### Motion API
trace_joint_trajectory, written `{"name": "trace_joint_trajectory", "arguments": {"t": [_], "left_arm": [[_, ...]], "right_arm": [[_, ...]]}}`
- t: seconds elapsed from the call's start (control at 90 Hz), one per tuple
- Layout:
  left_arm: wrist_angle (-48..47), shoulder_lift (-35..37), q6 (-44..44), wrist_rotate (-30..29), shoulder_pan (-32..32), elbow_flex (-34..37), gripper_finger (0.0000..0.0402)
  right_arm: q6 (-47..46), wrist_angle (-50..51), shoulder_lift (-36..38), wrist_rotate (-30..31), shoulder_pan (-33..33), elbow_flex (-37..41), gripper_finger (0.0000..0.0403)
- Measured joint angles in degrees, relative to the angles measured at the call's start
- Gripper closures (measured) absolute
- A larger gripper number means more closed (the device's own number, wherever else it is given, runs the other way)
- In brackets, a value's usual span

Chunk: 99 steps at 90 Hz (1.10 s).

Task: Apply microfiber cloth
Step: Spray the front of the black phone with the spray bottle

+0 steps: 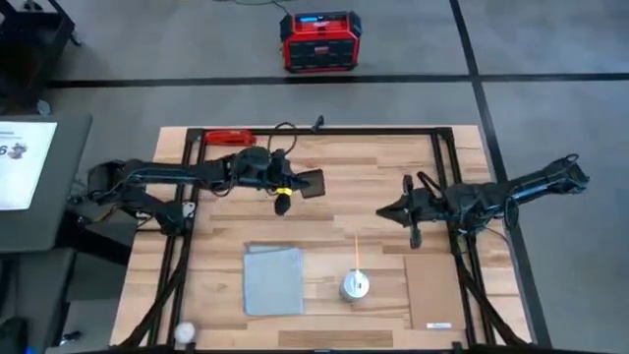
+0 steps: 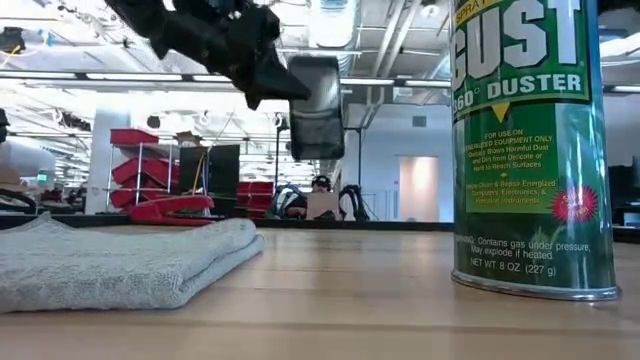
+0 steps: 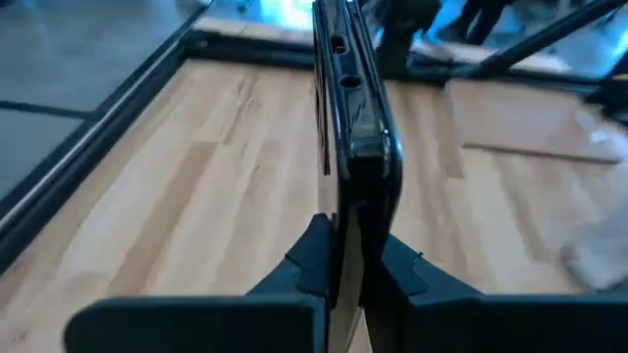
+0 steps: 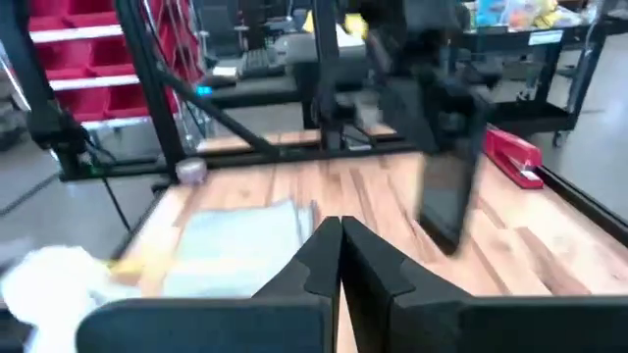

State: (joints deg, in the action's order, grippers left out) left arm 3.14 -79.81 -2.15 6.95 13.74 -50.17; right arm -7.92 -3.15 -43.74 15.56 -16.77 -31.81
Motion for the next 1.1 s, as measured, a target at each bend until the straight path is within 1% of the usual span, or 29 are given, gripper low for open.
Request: {"name": "trace_joint_trajectory", "arguments": {"t": [0.067, 0.167, 0.311, 0.378, 0.467, 0.556, 0.633, 0.722, 0.933, 1.0, 1.1], "left_arm": [[-2.0, -2.8, -2.1, 0.4, 0.0, -2.5, 0.0395], [-2.1, -6.3, -4.5, 2.0, 0.0, -6.0, 0.0395], [-1.9, -9.4, -5.8, 2.3, 0.0, -8.8, 0.0395], [-2.5, -9.5, -5.7, 3.1, 0.0, -8.9, 0.0395], [-2.5, -9.4, -5.7, 3.3, -0.3, -8.9, 0.0395], [-2.3, -9.1, -6.1, 3.3, -0.6, -8.9, 0.0395], [-1.9, -9.0, -6.4, 3.4, -0.6, -8.9, 0.0395], [-2.1, -9.2, -6.4, 3.3, -0.6, -8.9, 0.0395], [2.2, -10.7, -8.1, 4.2, 0.1, -9.0, 0.0395], [2.7, -11.9, -8.4, 6.1, 0.6, -9.3, 0.0395], [2.8, -12.7, -8.9, 6.4, 1.0, -10.2, 0.0395]], "right_arm": [[0.0, 3.2, -2.7, 1.0, -1.4, -2.9, 0.0403], [0.0, 8.9, -6.5, 2.9, -3.4, -7.6, 0.0403], [-2.0, 14.7, -12.3, 3.1, -6.2, -12.0, 0.0403], [-4.6, 17.8, -13.7, 3.2, -8.1, -12.7, 0.0403], [-10.0, 22.4, -14.4, 4.9, -11.1, -12.6, 0.0403], [-15.7, 24.9, -15.0, 5.5, -13.7, -11.6, 0.0403], [-18.4, 24.4, -15.7, 5.9, -15.8, -11.6, 0.0403], [-18.2, 22.1, -16.1, 7.7, -17.4, -11.6, 0.0403], [-14.3, 18.2, -16.3, 8.4, -16.6, -15.2, 0.0403], [-12.7, 17.8, -16.4, 7.4, -16.0, -17.1, 0.0403], [-11.7, 18.2, -17.8, 5.8, -15.3, -19.0, 0.0403]]}}
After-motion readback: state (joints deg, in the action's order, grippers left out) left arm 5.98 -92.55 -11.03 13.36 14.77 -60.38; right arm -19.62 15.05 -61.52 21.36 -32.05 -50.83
